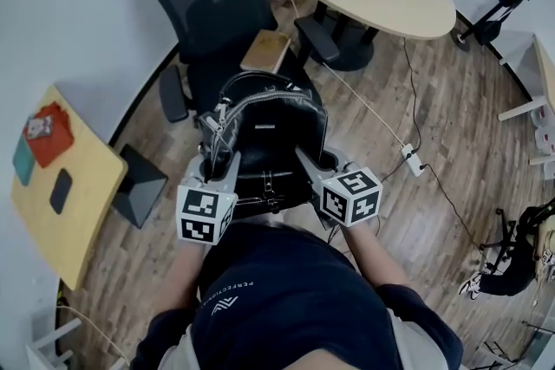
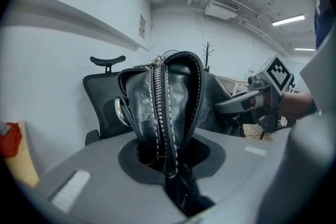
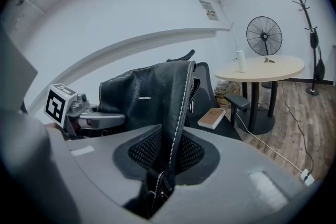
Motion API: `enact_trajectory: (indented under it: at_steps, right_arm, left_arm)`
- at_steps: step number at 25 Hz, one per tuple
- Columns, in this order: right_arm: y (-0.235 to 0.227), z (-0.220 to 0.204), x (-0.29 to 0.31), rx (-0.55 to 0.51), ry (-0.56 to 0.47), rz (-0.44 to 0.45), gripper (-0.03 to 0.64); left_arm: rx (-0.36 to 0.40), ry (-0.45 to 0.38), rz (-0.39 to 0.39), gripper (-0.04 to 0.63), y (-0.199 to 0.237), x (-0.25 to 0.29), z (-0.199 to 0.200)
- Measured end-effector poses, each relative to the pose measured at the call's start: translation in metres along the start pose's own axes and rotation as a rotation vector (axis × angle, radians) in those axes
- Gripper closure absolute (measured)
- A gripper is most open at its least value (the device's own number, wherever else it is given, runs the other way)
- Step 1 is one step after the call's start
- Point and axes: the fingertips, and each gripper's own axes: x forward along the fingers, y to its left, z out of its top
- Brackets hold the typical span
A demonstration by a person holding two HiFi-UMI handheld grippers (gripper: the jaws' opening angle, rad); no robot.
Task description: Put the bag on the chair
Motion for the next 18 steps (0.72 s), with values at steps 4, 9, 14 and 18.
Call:
enact_trajectory:
  at_steps: [4, 9, 14, 18]
  right_arm:
    - [-0.016, 0.005, 0.013, 0.006, 0.011, -0.020, 0.545]
    - [-0.038, 0.021, 0.043, 0.018, 0.030, -0.037, 0.545]
    - [-0.055, 0.041, 0.091, 0.019, 0.066, -0.043, 0.545]
    - [-0.072, 0.057, 0.125, 0.031, 0.085, -0.046, 0.545]
  left_arm:
    - [-0.007, 0.008, -0.019, 0.502, 0.008, 0.021, 0.004]
    - [-0.019, 0.019, -0.036, 0.502, 0.031, 0.055, 0.014]
    - [-0.054, 0.033, -0.047, 0.502, 0.073, 0.090, 0.020]
    - [-0.064, 0.052, -0.056, 0.502, 0.101, 0.121, 0.029]
